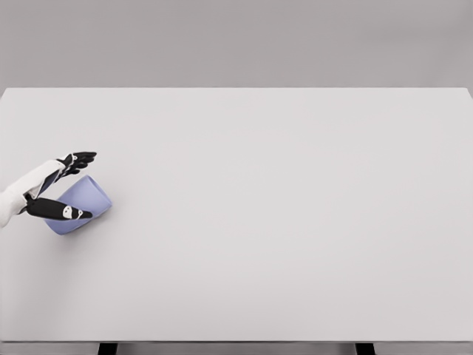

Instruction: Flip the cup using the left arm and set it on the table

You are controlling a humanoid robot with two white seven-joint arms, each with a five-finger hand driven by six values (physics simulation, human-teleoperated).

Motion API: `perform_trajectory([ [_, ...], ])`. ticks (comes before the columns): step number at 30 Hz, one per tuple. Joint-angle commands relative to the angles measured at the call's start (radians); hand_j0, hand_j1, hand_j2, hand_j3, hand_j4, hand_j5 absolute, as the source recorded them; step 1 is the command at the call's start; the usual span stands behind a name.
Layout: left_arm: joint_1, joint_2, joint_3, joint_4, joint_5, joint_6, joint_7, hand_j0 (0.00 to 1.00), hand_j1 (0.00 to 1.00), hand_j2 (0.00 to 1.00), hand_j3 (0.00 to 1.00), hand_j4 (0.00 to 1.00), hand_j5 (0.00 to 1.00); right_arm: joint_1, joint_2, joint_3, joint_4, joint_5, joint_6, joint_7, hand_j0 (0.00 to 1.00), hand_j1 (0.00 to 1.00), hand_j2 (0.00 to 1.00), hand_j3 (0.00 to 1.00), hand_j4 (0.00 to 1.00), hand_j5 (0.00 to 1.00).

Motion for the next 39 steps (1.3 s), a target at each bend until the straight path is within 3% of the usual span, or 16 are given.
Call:
perform_trajectory([
  [1,0.0,-0.001,0.0,0.0,-0.003,0.003,0.004,0.97,0.97,0.97,0.97,0.97,0.97,0.0,0.0,0.0,0.0,0.0,0.0,0.0,1.0,1.0,1.0,1.0,1.0,1.0],
  [30,0.037,-0.04,0.0,0.001,-0.112,0.045,0.018,0.96,0.96,0.96,0.96,0.96,0.96,0.0,0.0,0.0,0.0,0.0,0.0,0.001,1.0,1.0,1.0,1.0,1.0,1.0],
  [31,0.037,-0.042,0.0,0.001,-0.112,0.046,0.019,0.92,0.92,0.92,0.92,0.92,0.92,0.0,0.0,0.0,0.0,0.0,0.0,0.0,1.0,1.0,1.0,1.0,1.0,1.0],
  [33,0.038,-0.042,0.0,0.0,-0.104,0.032,0.019,0.61,0.61,0.61,0.61,0.61,0.61,0.0,0.0,0.0,0.0,0.0,0.0,0.0,1.0,1.0,1.0,1.0,1.0,1.0],
  [34,0.038,-0.042,0.0,0.0,-0.1,0.023,0.019,0.57,0.57,0.57,0.57,0.57,0.57,0.0,0.0,0.0,0.0,0.0,0.0,0.001,1.0,1.0,1.0,1.0,1.0,1.0],
  [39,0.037,-0.04,0.002,0.001,-0.055,-0.075,0.013,0.57,0.57,0.57,0.57,0.57,0.57,0.0,0.0,0.0,0.0,0.0,0.0,0.001,1.0,1.0,1.0,1.0,1.0,1.0],
])
